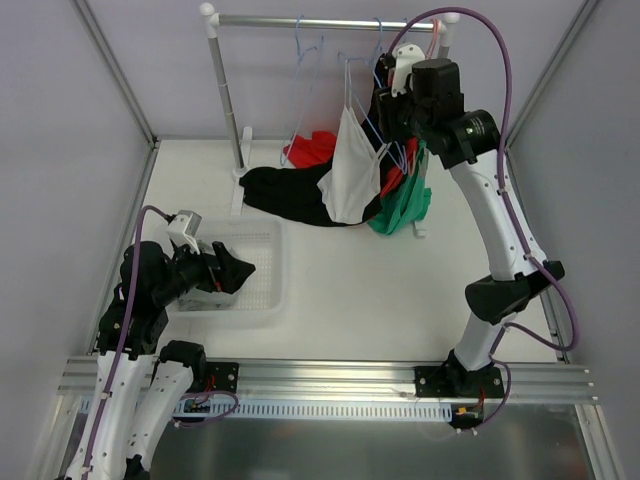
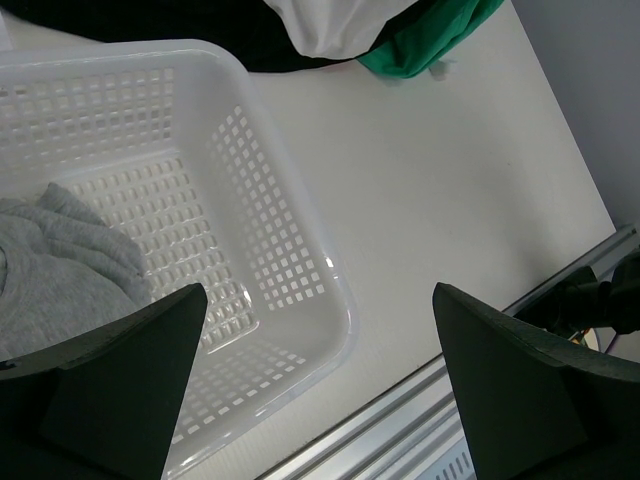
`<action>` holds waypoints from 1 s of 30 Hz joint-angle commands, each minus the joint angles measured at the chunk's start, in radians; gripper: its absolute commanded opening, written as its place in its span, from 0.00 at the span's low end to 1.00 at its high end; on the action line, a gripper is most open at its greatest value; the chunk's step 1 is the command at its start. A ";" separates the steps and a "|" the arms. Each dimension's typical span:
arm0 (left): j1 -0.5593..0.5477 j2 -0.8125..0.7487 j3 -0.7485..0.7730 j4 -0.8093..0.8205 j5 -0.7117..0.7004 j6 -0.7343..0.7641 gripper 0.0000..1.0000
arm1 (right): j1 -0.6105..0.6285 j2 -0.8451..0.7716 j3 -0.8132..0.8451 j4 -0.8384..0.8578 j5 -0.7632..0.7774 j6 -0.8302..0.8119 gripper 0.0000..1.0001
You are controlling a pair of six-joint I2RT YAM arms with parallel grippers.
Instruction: Remove the tank top from the hanger
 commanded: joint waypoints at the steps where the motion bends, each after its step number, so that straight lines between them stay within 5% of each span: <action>1: 0.005 0.002 0.004 0.034 0.030 0.010 0.99 | -0.011 0.023 0.048 0.022 -0.043 -0.011 0.45; 8: 0.005 0.002 0.003 0.032 0.032 0.010 0.99 | -0.027 0.069 0.053 0.050 -0.049 -0.007 0.38; 22: 0.005 0.022 0.001 0.034 0.046 0.014 0.99 | -0.032 0.041 0.042 0.119 -0.115 0.094 0.01; 30: 0.005 0.024 0.001 0.034 0.047 0.014 0.99 | -0.031 0.008 0.028 0.184 -0.186 0.147 0.00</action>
